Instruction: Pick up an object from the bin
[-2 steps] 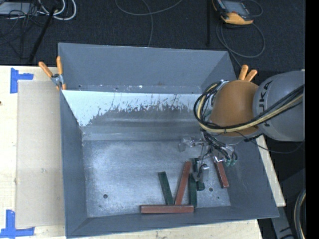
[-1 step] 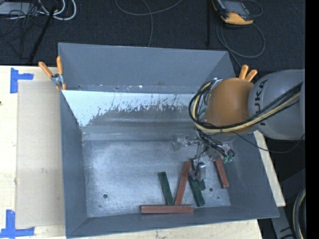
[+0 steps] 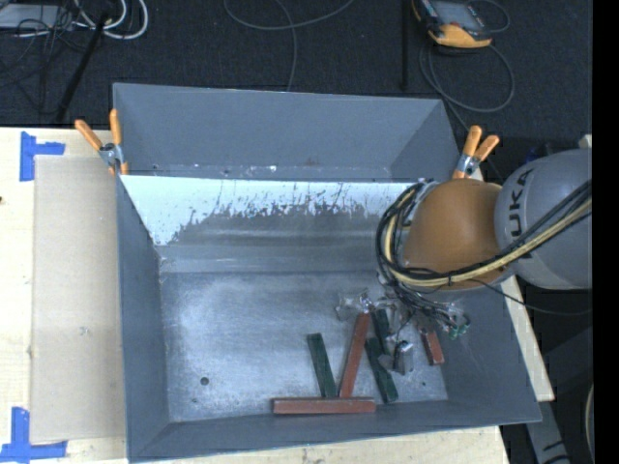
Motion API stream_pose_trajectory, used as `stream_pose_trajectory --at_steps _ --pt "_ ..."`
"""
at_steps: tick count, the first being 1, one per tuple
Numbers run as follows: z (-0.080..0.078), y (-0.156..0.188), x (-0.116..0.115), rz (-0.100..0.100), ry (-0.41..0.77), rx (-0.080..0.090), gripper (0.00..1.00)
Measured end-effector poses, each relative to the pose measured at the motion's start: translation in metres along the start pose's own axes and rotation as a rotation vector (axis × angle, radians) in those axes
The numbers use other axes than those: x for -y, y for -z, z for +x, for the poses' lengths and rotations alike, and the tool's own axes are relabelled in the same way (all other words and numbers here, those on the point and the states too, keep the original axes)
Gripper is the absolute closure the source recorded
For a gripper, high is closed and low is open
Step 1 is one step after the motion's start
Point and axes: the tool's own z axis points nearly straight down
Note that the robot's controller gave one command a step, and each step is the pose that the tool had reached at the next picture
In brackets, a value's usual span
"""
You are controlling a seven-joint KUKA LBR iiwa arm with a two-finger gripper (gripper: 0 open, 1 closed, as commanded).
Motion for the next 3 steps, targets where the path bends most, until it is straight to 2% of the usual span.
stream_pose_trajectory --at_steps 1,2,3 --pt "-0.003 0.002 0.001 0.004 0.001 0.010 1.00" --pt "-0.001 0.000 0.000 0.002 0.002 0.004 0.00" --pt "0.035 0.002 -0.066 0.008 0.108 0.013 0.00"
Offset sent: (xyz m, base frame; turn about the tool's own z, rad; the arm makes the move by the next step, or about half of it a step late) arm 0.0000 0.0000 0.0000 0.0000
